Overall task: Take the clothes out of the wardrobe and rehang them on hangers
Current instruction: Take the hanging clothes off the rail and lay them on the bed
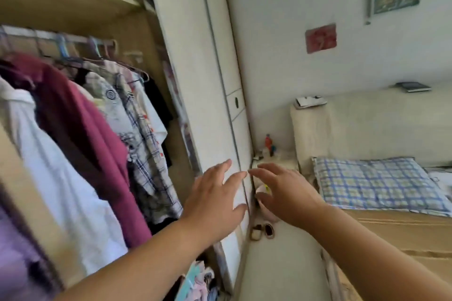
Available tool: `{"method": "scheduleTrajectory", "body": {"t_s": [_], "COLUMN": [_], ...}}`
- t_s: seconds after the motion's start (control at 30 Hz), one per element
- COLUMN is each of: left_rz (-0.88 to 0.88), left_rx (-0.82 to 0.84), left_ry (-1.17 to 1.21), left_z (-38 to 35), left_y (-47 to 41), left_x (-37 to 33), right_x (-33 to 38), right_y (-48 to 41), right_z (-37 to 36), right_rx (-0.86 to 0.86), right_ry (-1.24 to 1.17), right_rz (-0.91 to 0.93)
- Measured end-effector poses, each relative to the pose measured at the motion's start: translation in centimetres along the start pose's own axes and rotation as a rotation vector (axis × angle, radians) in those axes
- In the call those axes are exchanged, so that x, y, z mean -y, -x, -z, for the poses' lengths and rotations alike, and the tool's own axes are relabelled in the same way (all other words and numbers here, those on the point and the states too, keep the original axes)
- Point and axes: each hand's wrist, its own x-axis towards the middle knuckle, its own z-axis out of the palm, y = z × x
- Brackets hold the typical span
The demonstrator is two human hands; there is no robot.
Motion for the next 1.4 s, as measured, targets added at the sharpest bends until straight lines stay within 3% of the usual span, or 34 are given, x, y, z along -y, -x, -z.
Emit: {"method": "scheduleTrajectory", "body": {"t_s": [0.23,0.47,0.8,1.07,1.3,1.4], "left_rz": [0.196,0.364,0.549,0.695,0.714,0.757], "left_rx": [-0.159,-0.365,-0.664,-0.891,-0.93,-0.946], "left_ry": [-0.217,-0.496,-0.808,-0.857,-1.065,-0.975], "left_z": [7.4,15.6,23.0,25.9,25.4,25.1], "left_y": [4.0,5.2,3.0,-1.7,-1.9,-2.1], "left_x": [11.1,18.0,25.1,26.0,26.4,26.6], "right_x": [13.3,21.0,29.2,34.6,41.1,42.9], "right_y": [-9.4,-17.1,-29.9,-38.8,-43.4,-44.1], "right_z": [-0.9,0.0,1.6,0.9,0.6,0.6], "right_rx": [-0.1,-0.227,-0.228,-0.17,-0.11,-0.073], "right_ry": [-0.059,-0.176,-0.419,-0.543,-0.568,-0.506], "right_rz": [0.266,0.449,0.769,0.954,0.966,0.887]}}
